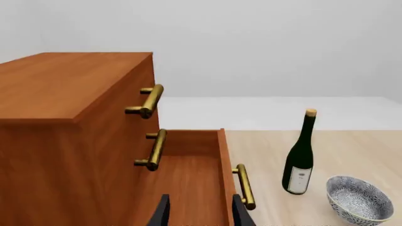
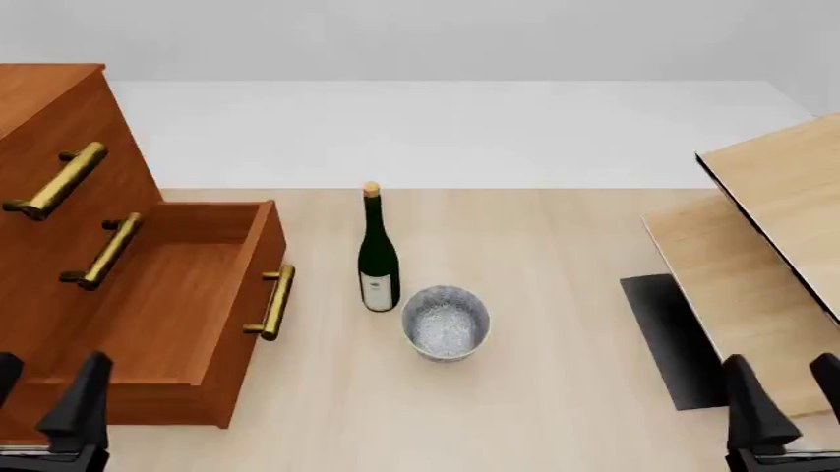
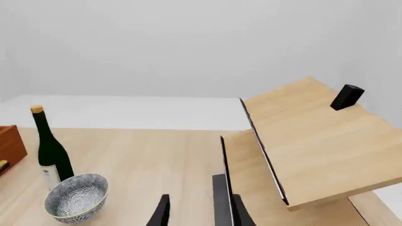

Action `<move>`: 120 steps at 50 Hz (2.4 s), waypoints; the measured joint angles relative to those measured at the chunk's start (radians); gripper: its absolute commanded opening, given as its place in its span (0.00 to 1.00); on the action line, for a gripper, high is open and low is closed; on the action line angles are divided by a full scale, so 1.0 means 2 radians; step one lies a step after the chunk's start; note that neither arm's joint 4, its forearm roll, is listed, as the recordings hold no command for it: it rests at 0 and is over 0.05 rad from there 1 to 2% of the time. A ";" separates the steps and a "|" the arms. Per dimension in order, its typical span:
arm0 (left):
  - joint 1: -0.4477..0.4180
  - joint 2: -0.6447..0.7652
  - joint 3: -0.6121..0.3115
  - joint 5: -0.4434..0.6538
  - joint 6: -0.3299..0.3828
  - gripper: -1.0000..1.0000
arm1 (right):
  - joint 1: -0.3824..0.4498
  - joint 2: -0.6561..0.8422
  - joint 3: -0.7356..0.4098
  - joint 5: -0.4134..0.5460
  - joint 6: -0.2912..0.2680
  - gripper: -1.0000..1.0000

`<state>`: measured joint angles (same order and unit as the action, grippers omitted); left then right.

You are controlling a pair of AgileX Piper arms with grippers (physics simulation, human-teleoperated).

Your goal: Put the wine bottle in the bottom drawer of the cabinet.

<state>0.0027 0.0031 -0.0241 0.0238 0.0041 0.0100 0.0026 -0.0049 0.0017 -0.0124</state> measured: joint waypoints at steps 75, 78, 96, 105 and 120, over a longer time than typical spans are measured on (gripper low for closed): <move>-0.072 0.430 -0.435 0.246 -0.028 1.00 | 0.042 0.002 0.002 0.011 -0.010 1.00; -0.075 0.440 -0.429 0.242 -0.030 1.00 | 0.044 0.001 0.002 0.011 -0.011 1.00; -0.089 0.482 -0.373 0.189 -0.040 1.00 | 0.041 0.000 0.002 0.009 -0.008 1.00; -0.092 0.494 -0.352 0.169 -0.040 1.00 | 0.040 0.000 0.002 0.011 -0.010 1.00; -0.094 0.510 -0.316 0.133 -0.044 1.00 | 0.038 0.001 0.002 0.012 -0.012 1.00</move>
<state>-0.1853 1.0228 -0.6554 0.2899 -0.0839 0.0859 0.0041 -0.0009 0.0266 -0.0370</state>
